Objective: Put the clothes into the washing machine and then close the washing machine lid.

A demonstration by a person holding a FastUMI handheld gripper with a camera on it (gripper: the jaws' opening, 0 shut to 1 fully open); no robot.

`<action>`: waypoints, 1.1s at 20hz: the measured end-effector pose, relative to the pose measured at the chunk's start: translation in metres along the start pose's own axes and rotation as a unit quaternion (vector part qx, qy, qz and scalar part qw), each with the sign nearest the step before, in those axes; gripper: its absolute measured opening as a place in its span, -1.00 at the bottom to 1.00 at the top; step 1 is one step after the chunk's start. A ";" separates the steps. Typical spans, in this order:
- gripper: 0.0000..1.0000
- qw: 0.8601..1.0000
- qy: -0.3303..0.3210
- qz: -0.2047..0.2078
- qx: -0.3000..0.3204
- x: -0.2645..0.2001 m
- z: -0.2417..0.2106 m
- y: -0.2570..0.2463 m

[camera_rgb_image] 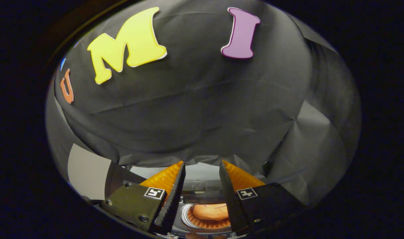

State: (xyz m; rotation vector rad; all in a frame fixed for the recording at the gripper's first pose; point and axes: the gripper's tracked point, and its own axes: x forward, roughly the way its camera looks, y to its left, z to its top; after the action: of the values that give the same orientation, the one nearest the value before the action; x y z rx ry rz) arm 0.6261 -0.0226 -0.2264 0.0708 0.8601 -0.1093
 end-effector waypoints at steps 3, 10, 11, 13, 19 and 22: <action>0.31 1.000 -0.001 0.000 -0.010 0.010 -0.012 0.000; 0.32 1.000 -0.015 0.004 -0.025 -0.016 -0.038 0.000; 0.31 1.000 -0.011 0.003 -0.026 -0.022 -0.045 -0.001; 0.32 1.000 -0.006 -0.006 -0.024 -0.034 -0.057 -0.002; 0.32 0.999 0.005 -0.045 -0.010 -0.069 -0.101 -0.006; 0.32 0.998 0.028 -0.052 0.004 -0.089 -0.140 -0.004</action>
State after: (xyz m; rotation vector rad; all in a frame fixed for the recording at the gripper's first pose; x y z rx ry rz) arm 0.4631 -0.0058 -0.2498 0.0361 0.9187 -0.2090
